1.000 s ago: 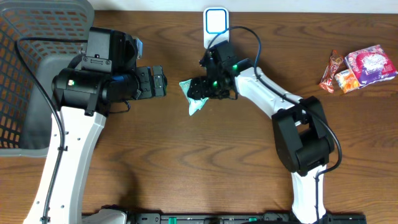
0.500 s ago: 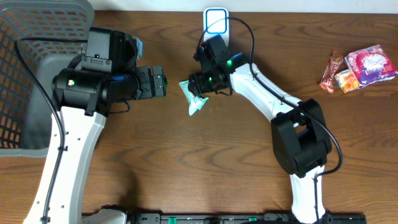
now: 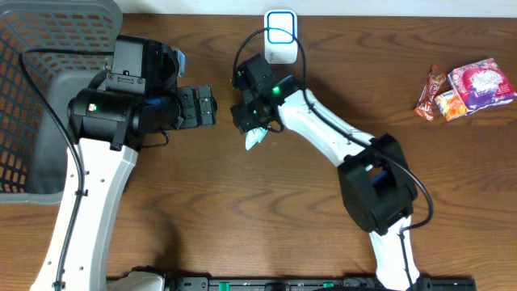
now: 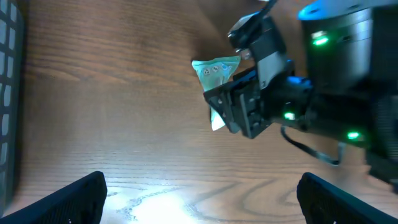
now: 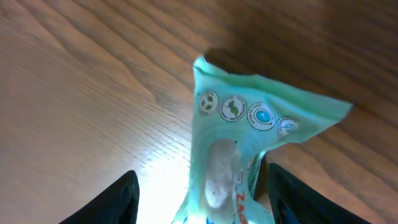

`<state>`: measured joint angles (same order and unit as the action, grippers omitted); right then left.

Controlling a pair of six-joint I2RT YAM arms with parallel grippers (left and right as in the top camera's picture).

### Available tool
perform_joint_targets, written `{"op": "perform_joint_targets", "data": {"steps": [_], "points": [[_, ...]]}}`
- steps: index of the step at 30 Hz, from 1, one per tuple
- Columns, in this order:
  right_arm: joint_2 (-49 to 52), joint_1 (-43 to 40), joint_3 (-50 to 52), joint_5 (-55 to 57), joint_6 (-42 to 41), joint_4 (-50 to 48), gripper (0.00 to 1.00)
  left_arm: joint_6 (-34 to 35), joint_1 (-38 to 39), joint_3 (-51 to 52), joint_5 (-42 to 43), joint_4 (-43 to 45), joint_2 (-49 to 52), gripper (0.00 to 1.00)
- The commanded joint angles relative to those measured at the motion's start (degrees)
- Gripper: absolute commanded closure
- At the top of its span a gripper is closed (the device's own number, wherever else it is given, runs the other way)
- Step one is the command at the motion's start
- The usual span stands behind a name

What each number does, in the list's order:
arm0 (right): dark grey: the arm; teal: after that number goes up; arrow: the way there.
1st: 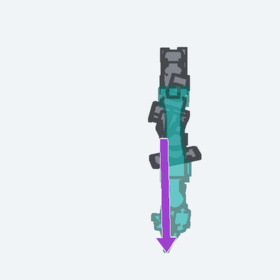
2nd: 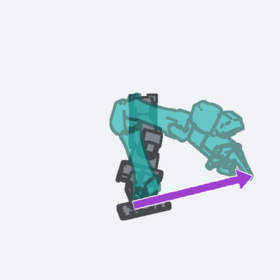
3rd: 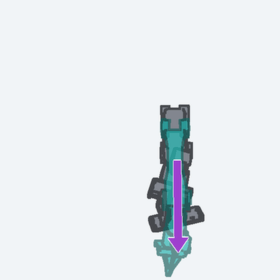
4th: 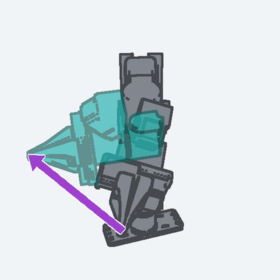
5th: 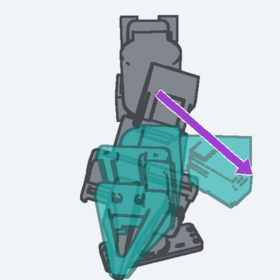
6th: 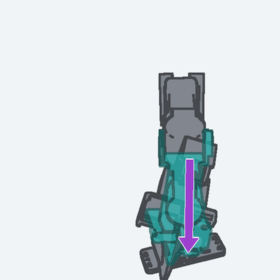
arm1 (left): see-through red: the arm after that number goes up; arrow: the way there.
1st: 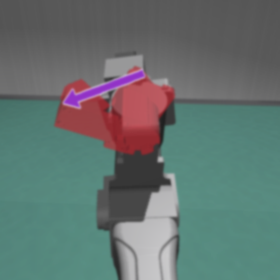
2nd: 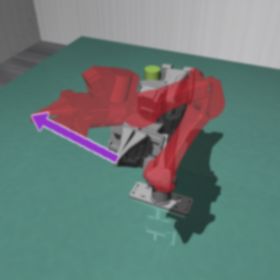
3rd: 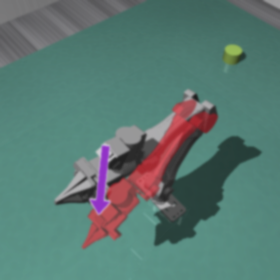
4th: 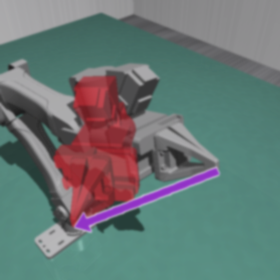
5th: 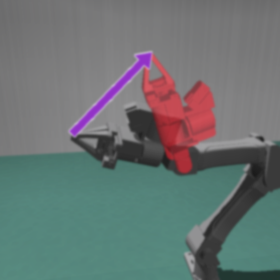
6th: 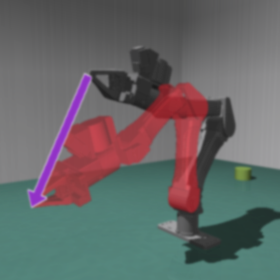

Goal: Scan the item barcode
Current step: 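Reach the right gripper down to the green pouch and grasp it, then lift the green pouch and hold it in front of the scanner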

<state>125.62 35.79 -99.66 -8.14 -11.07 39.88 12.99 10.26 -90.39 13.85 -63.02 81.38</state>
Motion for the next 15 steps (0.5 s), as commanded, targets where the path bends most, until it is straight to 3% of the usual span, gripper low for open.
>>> {"op": "perform_joint_targets", "data": {"steps": [1,3,7,11,15], "points": [[4.1,1.2,-0.7,3.5,-0.2,0.7,0.39,-1.2,0.1,0.3,0.6,-0.2,0.3,0.02],[5.2,1.2,-0.7,3.5,-0.2,1.1,0.41,-1.2,0.1,0.3,0.6,-0.2,0.3,0.02],[6.1,1.2,-0.7,3.5,-0.2,1.7,0.77,-1.2,0.1,0.3,0.6,-0.2,0.3,0.02],[3.3,0.2,-1.7,3.6,-1.4,2.9,0.97,-1.1,0.1,0.3,0.6,-0.2,0.3,0.02],[-1.8,-3.3,-3.8,1.1,-3.1,5.4,0.99,-1.2,0.1,0.3,0.6,-0.2,0.3,0.02]]}}
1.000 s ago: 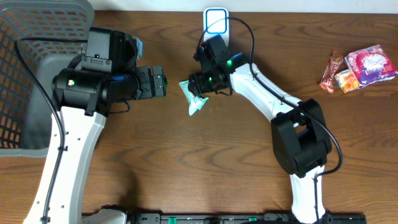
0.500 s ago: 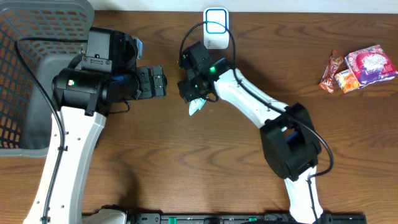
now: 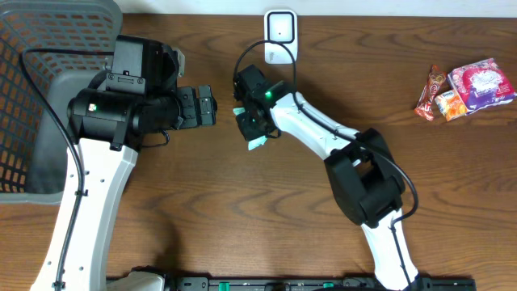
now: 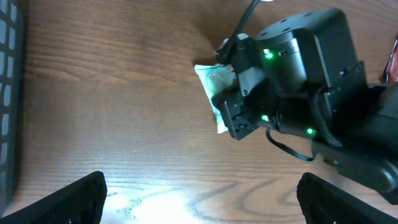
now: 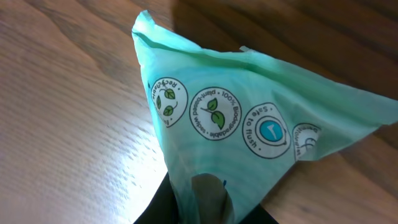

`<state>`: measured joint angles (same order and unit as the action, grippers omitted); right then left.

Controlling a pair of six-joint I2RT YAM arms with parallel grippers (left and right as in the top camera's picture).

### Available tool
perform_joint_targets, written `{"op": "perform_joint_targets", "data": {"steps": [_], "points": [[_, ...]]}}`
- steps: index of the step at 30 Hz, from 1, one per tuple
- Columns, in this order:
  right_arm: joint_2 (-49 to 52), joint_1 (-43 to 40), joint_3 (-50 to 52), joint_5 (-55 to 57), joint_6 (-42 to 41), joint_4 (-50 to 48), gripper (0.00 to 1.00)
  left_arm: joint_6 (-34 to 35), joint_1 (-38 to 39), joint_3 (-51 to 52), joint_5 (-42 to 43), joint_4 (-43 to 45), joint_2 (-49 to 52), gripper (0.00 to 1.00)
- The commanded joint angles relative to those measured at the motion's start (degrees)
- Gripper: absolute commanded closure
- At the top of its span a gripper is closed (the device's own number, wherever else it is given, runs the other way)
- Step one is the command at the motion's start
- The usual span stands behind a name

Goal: Scan the item barcode
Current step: 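Lift the green pouch and hold it in front of the scanner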

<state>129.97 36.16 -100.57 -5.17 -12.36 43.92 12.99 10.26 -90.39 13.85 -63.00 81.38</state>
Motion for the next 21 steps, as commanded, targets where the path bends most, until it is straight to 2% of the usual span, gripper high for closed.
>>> {"op": "perform_joint_targets", "data": {"steps": [1,7,10,13,15,21], "points": [[-7.1,-4.6,-3.3,-3.2,-1.8,1.8,0.99,-1.2,0.1,0.3,0.6,-0.2,0.3,0.02],[-11.6,-13.2,-4.0,-17.6,-6.1,1.4,0.99,-1.2,0.1,0.3,0.6,-0.2,0.3,0.02],[-11.1,-18.3,-4.0,-23.8,-6.8,-2.0,0.99,-1.2,0.1,0.3,0.6,-0.2,0.3,0.02],[-10.7,-20.2,-4.0,-20.3,-5.3,-6.8,0.99,-1.1,0.1,0.3,0.6,-0.2,0.3,0.02],[-10.0,-20.4,-4.0,-14.1,-5.4,-11.7,0.99,-1.2,0.1,0.3,0.6,-0.2,0.3,0.02],[-6.9,-18.0,-4.0,-3.5,-5.3,-25.1,0.99,-1.2,0.1,0.3,0.6,-0.2,0.3,0.02]]}}
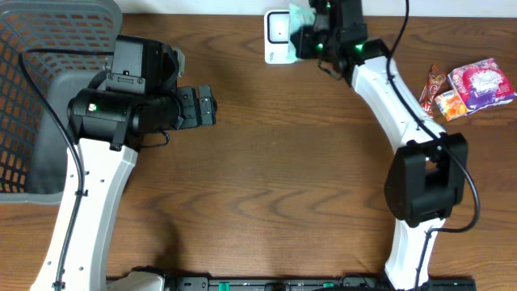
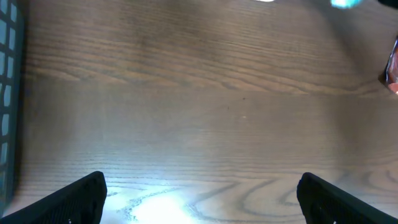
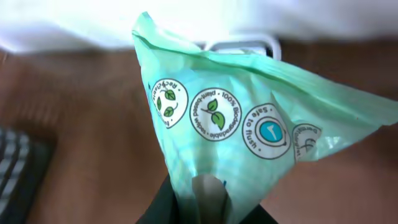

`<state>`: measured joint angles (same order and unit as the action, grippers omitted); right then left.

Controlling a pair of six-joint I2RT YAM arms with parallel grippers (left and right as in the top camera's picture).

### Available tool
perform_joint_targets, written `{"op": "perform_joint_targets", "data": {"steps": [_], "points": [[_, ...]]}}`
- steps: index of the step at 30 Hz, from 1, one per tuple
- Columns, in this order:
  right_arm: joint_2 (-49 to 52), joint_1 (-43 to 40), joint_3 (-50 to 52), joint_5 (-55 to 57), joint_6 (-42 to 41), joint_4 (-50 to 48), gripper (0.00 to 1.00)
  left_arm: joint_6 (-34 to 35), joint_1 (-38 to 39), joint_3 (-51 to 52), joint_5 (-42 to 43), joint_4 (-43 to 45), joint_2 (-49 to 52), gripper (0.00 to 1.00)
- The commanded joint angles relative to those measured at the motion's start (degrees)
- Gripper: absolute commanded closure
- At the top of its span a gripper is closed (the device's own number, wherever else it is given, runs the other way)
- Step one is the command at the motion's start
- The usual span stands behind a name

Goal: Scan the item barcode
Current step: 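Lift the green pouch and hold it in front of the scanner, then carry the green pouch right and release it onto the item pile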

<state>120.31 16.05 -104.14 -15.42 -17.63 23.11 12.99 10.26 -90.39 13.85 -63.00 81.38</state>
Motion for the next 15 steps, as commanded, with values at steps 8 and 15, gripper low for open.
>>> {"op": "perform_joint_targets", "data": {"steps": [8,15], "points": [[9.1,4.5,-0.4,10.3,-1.7,-19.3,0.99,-1.2,0.1,0.3,0.6,-0.2,0.3,0.02],[8.3,2.8,-0.5,12.5,-1.6,-19.3,0.99,-1.2,0.1,0.3,0.6,-0.2,0.3,0.02]]}}
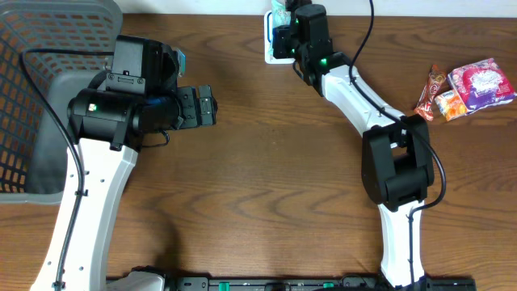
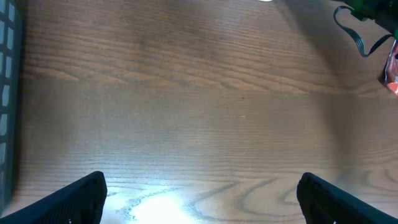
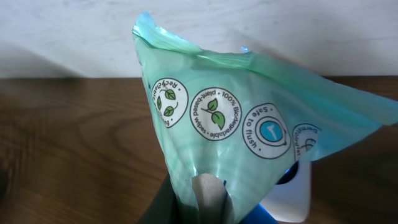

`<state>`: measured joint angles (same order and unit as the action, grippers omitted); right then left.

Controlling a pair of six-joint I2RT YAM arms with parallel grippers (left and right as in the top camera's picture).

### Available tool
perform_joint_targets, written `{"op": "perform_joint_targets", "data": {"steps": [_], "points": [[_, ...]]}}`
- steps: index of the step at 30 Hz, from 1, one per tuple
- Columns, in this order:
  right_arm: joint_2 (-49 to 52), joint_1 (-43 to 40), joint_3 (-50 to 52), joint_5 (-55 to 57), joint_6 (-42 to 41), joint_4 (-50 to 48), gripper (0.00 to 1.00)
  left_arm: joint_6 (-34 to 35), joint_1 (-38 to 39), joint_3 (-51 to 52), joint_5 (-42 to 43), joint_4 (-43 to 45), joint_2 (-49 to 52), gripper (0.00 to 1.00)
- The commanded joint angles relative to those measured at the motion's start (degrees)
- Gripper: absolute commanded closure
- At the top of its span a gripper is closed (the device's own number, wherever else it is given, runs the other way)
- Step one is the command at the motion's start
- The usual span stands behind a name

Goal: Scan the item barcode
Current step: 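Carry the green pouch right and release it onto the item pile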

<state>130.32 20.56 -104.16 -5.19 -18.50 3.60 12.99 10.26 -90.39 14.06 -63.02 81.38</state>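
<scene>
A mint-green wipes packet (image 3: 230,124) with round eco badges fills the right wrist view, and my right gripper (image 1: 284,24) is shut on it. It is held over the white and blue barcode scanner (image 3: 292,190) at the table's far edge; overhead the packet (image 1: 279,11) and scanner (image 1: 271,36) show only in slivers beside the gripper. My left gripper (image 1: 203,106) hangs open over bare wood left of centre, its black fingertips (image 2: 78,196) wide apart with nothing between them.
A grey mesh basket (image 1: 36,89) stands at the far left. Red and pink snack packets (image 1: 464,87) lie at the right edge. A black cable (image 2: 364,34) runs across the top right of the left wrist view.
My right gripper has shifted a little left with the packet, from just right of the scanner to directly over it. The left arm has not moved.
My right gripper first hung open round the green packet lying mid-table beside my left gripper. Then it was shut on the packet there. After that it held the packet at the far edge beside the scanner, and now over it.
</scene>
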Motion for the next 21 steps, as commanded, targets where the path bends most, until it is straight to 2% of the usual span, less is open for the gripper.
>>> {"op": "perform_joint_targets", "data": {"steps": [1,5,11,14,16,20,21], "points": [[-2.8,-2.6,-0.4,2.3,-0.7,1.0,0.99,-1.2,0.1,0.3,0.4,-0.2,0.3,0.02],[-7.6,-7.1,-0.4,8.2,-0.6,7.9,0.99,-1.2,0.1,0.3,0.4,-0.2,0.3,0.02],[-11.8,-17.1,-0.4,27.7,11.0,27.5,0.99,-1.1,0.1,0.3,0.4,-0.2,0.3,0.02],[-11.2,-22.8,-0.3,31.5,15.6,36.6,0.99,-1.2,0.1,0.3,0.4,-0.2,0.3,0.02],[-10.8,-26.3,-0.1,31.5,15.8,40.0,0.98,-1.2,0.1,0.3,0.4,-0.2,0.3,0.02],[-10.6,-30.5,0.0,30.4,15.8,43.0,0.85,-1.2,0.1,0.3,0.4,-0.2,0.3,0.02],[-10.6,-31.2,0.0,30.2,15.8,43.5,0.72,-1.2,0.1,0.3,0.4,-0.2,0.3,0.02]]}}
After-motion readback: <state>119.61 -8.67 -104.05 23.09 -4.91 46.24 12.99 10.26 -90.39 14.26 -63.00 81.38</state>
